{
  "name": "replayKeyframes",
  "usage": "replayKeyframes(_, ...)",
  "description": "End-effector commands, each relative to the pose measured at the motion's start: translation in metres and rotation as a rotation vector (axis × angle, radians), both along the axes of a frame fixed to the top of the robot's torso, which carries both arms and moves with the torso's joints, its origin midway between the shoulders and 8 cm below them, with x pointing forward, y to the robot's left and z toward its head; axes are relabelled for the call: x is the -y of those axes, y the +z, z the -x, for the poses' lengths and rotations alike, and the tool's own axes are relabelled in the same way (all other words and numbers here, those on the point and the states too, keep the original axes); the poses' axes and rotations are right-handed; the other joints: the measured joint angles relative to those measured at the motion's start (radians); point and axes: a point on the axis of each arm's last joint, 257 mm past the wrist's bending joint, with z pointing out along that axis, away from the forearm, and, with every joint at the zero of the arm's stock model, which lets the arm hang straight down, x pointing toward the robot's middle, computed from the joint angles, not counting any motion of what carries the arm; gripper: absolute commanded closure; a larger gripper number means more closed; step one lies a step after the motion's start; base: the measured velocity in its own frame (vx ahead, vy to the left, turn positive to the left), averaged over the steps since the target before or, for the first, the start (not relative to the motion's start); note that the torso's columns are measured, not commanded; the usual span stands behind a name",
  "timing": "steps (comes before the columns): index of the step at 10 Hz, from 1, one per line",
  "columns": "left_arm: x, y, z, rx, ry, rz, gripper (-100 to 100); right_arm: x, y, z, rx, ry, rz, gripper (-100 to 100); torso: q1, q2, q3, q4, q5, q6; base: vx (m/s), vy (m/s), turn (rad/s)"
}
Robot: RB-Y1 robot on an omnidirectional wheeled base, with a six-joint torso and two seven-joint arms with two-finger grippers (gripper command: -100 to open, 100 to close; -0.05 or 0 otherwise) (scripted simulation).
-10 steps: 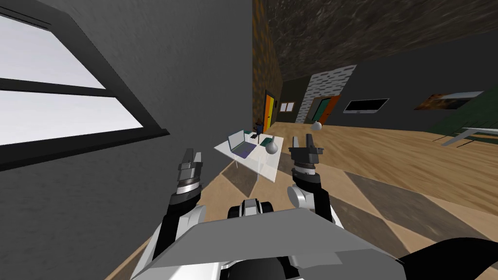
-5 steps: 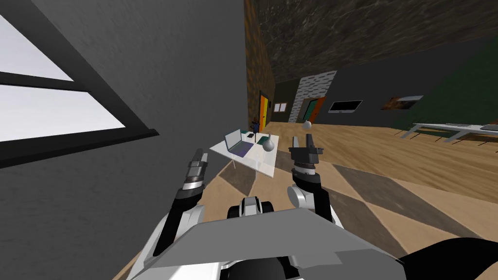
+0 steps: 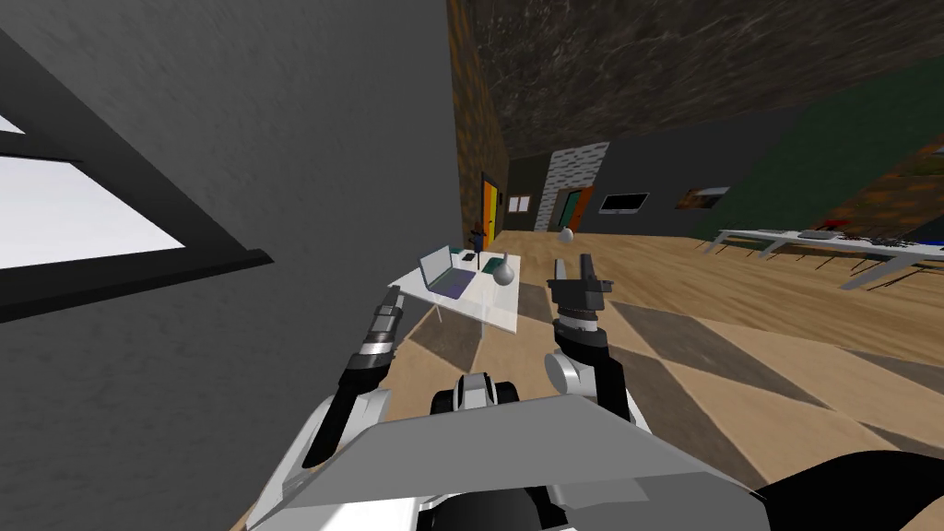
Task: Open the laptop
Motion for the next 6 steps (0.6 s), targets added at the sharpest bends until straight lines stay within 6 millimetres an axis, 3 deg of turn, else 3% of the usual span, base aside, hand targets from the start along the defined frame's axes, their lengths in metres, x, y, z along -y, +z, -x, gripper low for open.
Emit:
replayKeyframes(1, 0.004, -0.025, -0.016, -0.085, -0.016, -0.015, -100, 0.0, 0.0, 0.0, 0.0, 0.0, 0.0, 0, 0.002, 0.001, 0.0, 0.0, 0.001, 0.0, 0.004, 0.072, -0.247)
replayKeyframes(6, 0.008, -0.07, -0.036, -0.231, -0.028, -0.053, -100, 0.0, 0.0, 0.0, 0.0, 0.0, 0.0, 0, -0.001, -0.001, 0.0, 0.0, 0.0, 0.0, 0.021, 0.084, -0.195)
